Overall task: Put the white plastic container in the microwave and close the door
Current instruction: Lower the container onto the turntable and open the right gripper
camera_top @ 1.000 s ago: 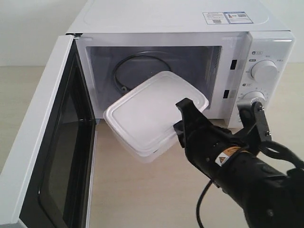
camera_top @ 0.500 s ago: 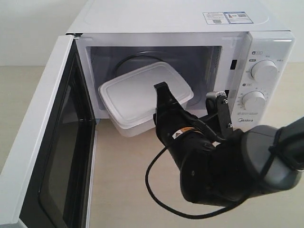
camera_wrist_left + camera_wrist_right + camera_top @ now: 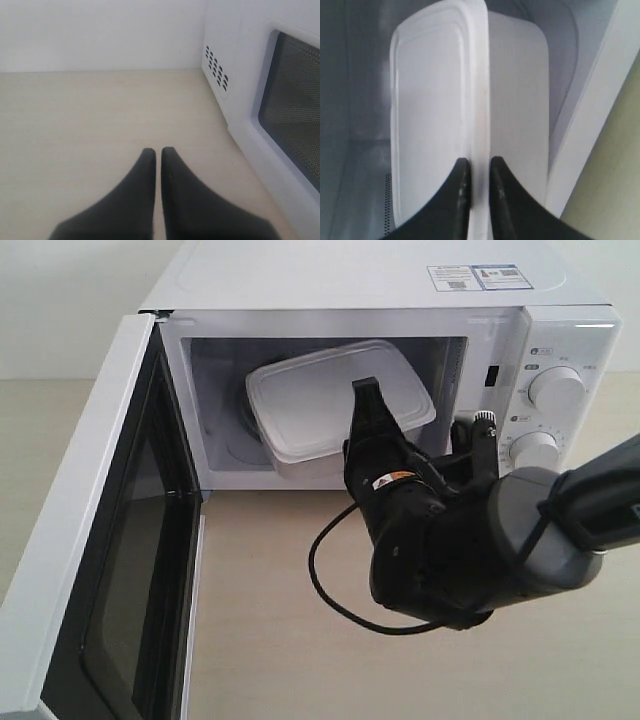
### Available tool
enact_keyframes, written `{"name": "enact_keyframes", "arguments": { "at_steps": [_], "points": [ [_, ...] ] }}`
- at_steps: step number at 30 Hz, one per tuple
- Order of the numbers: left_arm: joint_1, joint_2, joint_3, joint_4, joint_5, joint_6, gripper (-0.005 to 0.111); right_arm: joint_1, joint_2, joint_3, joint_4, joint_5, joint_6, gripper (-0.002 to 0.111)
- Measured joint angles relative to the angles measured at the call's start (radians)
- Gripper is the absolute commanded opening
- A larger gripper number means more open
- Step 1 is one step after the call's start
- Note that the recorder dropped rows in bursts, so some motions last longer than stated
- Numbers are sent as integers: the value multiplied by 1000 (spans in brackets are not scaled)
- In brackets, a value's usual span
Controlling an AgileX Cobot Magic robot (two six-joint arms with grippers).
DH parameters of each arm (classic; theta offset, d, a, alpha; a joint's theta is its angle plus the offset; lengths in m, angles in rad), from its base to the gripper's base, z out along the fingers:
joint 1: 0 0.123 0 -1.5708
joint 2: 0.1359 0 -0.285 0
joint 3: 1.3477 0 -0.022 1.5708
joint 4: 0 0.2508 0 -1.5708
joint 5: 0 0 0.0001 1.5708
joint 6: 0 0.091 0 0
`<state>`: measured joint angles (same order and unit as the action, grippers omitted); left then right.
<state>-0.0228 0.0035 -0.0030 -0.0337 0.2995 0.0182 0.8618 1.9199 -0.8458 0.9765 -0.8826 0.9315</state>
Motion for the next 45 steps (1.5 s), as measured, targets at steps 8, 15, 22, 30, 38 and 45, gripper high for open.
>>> {"name": "enact_keyframes", "arguments": {
  "at_steps": [8,15,22,30,38,45],
  "points": [
    [0,0,0,0,0,0,4,-55,11,-63,-78,70,0,0],
    [0,0,0,0,0,0,4,-61,50,-115,-89,104,0,0],
    [0,0,0,0,0,0,4,-63,72,-138,-105,101,-4,0],
    [0,0,0,0,0,0,4,-79,74,-139,-122,85,-4,26],
    [0,0,0,0,0,0,4,-80,74,-140,-92,47,-15,55],
    [0,0,0,0,0,0,4,-82,74,-140,-78,47,-15,28]
  ]
}}
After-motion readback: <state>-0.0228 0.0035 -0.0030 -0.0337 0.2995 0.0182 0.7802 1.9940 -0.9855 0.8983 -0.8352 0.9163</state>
